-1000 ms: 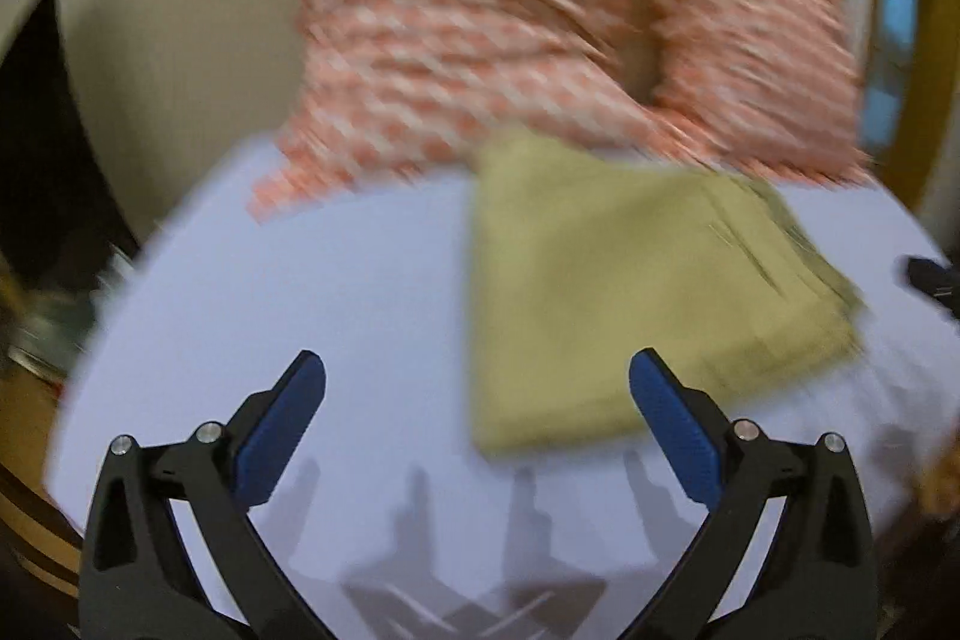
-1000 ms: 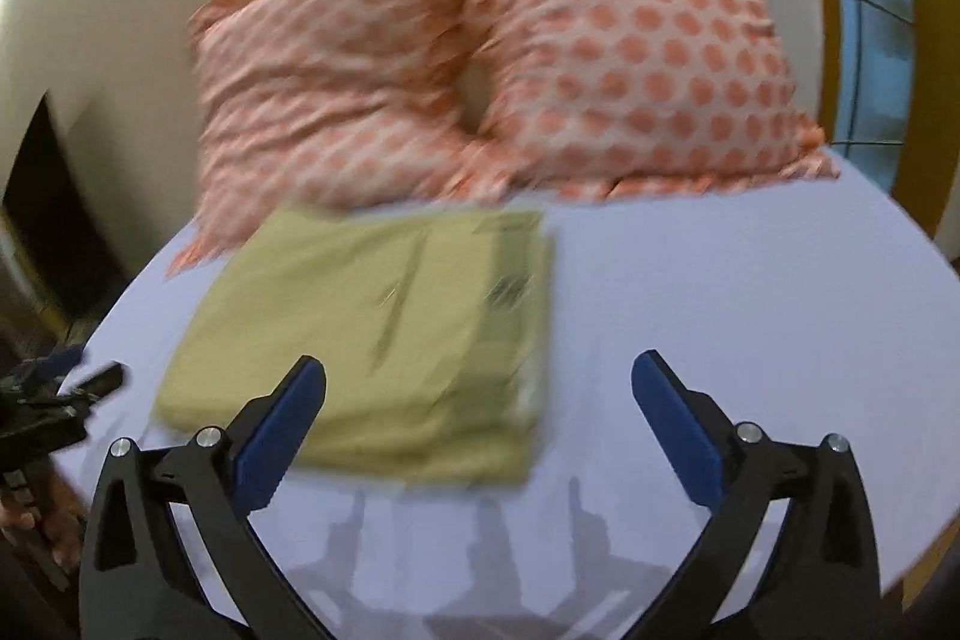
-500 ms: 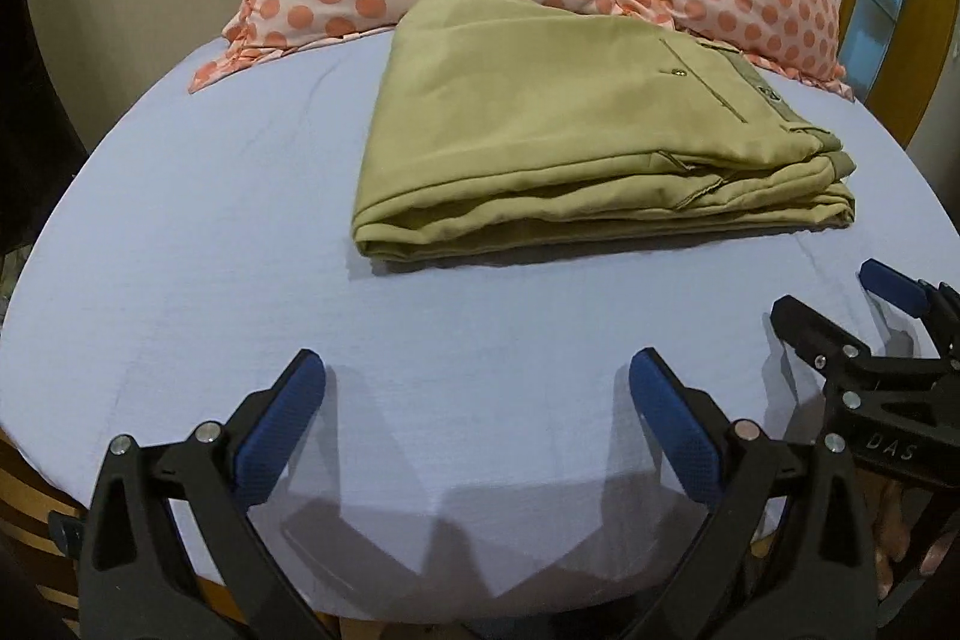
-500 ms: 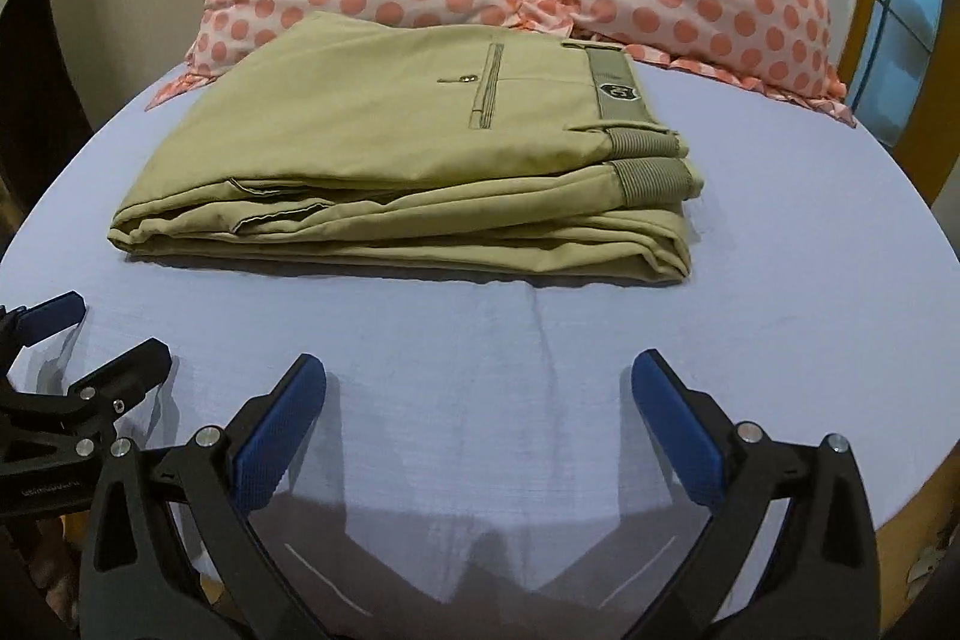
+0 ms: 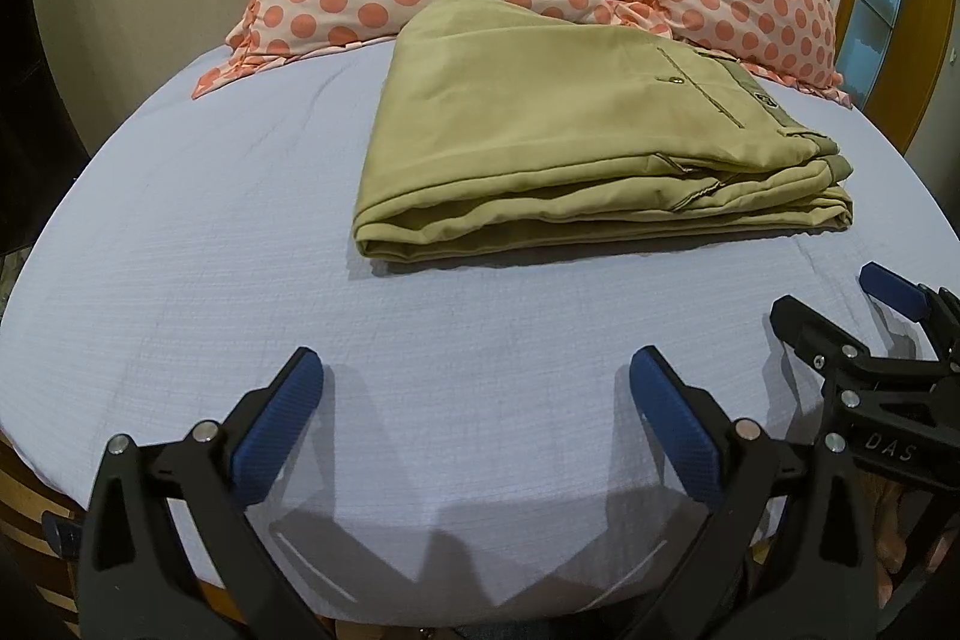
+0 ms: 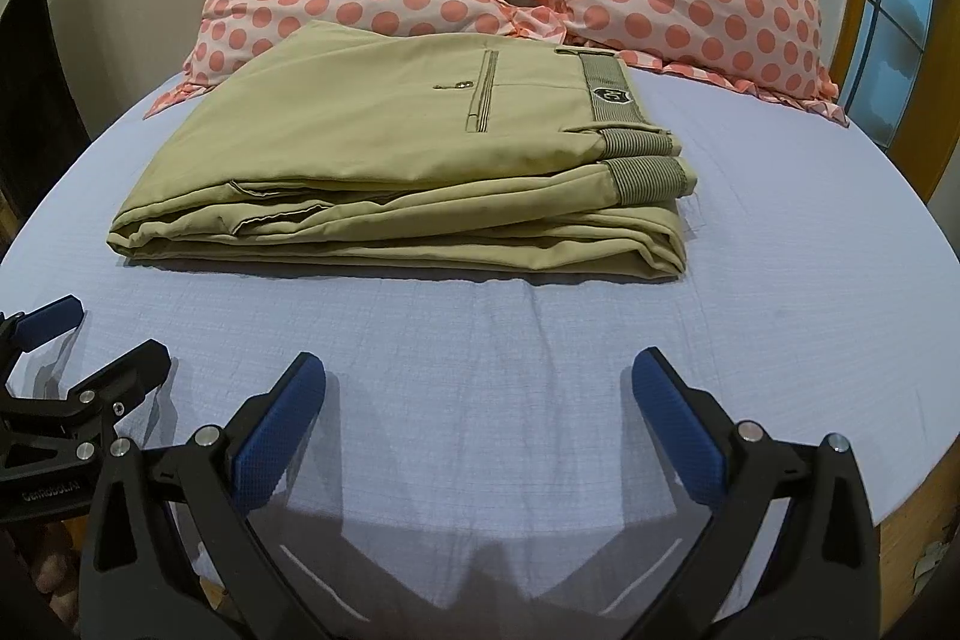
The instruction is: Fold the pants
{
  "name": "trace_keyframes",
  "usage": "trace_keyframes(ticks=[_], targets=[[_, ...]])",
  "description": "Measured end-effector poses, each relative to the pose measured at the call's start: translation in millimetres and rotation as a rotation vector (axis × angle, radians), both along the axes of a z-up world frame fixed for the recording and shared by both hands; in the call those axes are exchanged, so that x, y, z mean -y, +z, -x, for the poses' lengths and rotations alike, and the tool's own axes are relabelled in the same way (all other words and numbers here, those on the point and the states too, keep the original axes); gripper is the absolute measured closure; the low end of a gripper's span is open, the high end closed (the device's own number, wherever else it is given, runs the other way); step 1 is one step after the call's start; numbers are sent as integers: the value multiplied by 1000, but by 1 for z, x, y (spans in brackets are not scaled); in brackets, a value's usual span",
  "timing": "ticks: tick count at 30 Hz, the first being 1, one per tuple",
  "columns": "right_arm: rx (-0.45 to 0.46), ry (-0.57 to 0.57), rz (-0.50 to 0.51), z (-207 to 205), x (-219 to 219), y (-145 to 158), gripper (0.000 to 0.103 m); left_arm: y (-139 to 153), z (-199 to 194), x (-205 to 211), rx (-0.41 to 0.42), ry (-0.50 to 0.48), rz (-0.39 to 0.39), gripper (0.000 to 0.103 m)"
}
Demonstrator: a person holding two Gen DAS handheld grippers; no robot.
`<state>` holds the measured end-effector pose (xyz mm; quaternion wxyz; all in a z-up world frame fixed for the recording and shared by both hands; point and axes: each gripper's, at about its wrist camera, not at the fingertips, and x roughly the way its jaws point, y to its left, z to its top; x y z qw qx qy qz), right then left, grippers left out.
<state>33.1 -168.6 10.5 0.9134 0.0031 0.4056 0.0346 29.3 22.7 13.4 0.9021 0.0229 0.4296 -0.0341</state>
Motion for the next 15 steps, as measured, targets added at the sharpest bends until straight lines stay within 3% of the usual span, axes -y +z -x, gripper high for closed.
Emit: trace_keyframes(ticks=[15], targets=[[0, 1, -1, 0, 0, 0, 1, -1, -1, 0, -13, -5, -5, 2]])
